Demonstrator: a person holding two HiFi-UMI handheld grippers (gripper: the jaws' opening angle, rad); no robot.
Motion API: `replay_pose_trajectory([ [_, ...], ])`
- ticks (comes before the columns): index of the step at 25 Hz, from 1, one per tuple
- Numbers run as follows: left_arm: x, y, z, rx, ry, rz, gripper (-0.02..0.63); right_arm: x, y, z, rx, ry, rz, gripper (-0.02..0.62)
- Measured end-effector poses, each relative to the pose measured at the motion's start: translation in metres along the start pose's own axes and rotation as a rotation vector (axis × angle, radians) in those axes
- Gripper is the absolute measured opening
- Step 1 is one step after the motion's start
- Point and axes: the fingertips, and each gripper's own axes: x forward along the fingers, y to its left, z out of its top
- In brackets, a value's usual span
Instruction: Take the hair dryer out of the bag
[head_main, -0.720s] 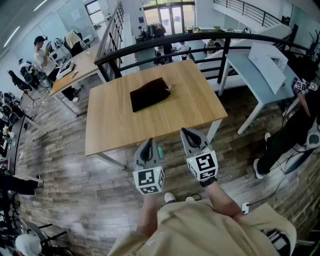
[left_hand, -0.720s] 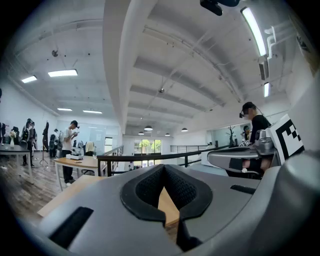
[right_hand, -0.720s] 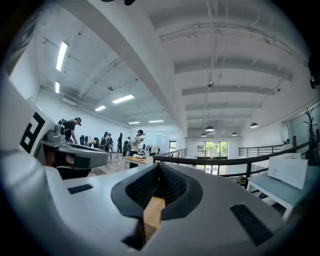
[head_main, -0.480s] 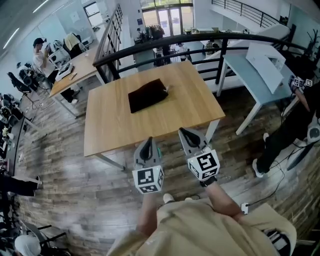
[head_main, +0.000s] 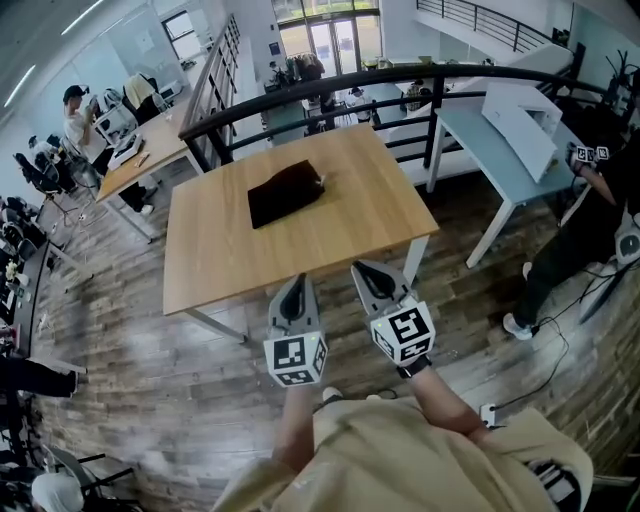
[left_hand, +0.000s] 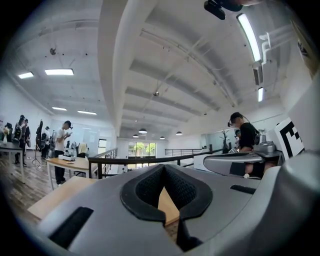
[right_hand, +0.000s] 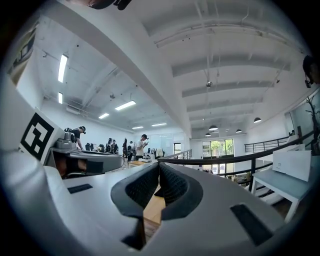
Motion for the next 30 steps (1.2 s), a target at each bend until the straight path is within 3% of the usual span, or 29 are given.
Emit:
replay_pose_trajectory([
  [8,-0.008,-0.014,-0.020,-0.018,0.029,0.003,0.012,-0.008,-0.005,-0.029,0.052,0.042,-0.003,0.014],
  [15,0.027,0.011,-0.040,-0.039,0.040,0.008,0.012,0.030,-0.004,-0.051,0.056,0.074,0.017,0.014],
  [20,0.085,0.035,-0.050,-0.060,0.031,-0.020,0.012,0.083,-0.034,-0.069,0.055,0.104,-0.006,0.014],
  [30,0.236,0.146,-0.047,-0.092,0.045,-0.024,0.012,0.249,-0.077,-0.064,0.016,0.114,-0.010,0.014],
])
